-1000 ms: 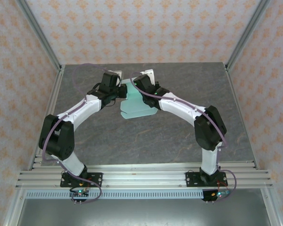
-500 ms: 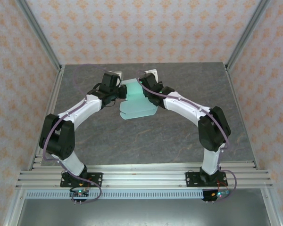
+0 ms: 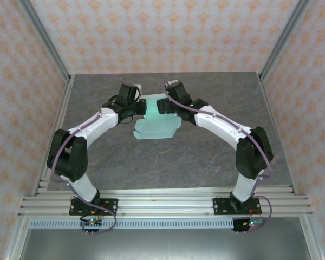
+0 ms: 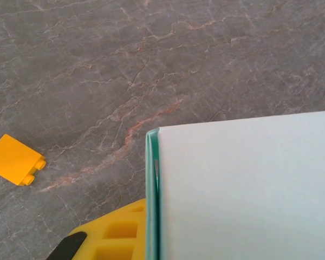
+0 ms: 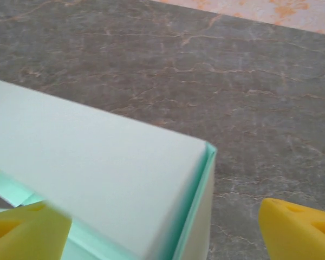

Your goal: Fold the paper box

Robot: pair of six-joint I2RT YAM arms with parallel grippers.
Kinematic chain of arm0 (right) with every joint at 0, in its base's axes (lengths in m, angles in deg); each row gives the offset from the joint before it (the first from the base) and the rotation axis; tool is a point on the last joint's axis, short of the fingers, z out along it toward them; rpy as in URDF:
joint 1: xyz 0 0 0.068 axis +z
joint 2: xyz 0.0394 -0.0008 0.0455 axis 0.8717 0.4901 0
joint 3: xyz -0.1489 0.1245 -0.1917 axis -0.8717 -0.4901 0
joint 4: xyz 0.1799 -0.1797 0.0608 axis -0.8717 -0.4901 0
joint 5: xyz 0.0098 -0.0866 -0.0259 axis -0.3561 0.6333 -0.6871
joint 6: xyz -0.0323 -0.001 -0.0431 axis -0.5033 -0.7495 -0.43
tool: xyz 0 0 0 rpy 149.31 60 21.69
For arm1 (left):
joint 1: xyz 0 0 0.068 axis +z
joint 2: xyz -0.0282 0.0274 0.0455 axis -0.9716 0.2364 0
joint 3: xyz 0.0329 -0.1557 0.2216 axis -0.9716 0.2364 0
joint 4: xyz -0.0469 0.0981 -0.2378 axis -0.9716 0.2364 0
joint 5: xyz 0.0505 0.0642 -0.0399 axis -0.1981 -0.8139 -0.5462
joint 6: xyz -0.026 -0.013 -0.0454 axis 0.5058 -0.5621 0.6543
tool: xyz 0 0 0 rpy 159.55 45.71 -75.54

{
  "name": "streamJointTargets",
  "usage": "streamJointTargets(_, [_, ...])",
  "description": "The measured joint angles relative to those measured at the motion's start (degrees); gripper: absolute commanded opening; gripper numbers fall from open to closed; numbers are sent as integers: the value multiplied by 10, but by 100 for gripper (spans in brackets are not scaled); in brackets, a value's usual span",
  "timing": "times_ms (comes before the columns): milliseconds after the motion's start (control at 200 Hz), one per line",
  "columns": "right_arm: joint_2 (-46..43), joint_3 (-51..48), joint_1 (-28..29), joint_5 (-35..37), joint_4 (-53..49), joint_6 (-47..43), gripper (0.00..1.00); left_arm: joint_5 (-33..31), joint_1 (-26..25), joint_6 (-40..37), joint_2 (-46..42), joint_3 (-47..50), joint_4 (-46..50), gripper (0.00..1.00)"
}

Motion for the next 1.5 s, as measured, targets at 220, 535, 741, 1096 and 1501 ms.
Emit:
streamJointTargets(220, [-63, -37, 0, -38, -11, 1, 92, -7, 0, -22, 12, -27, 46, 0])
streamJointTargets(535, [-214, -158, 0, -50, -12, 35, 91, -16, 0, -107, 34, -67, 222, 1])
streamJointTargets(741, [-225, -210, -2, -50, -4, 57, 91, -24, 0, -171, 68, -102, 347, 3])
streamJointTargets(1096, [-225, -245, -3, -40, -4, 67, 90, -41, -17, -244, 226, -240, 500, 11])
streamJointTargets(1501, [-225, -257, -3, -12, -4, 67, 90, -1, -34, -261, 343, -417, 548, 48])
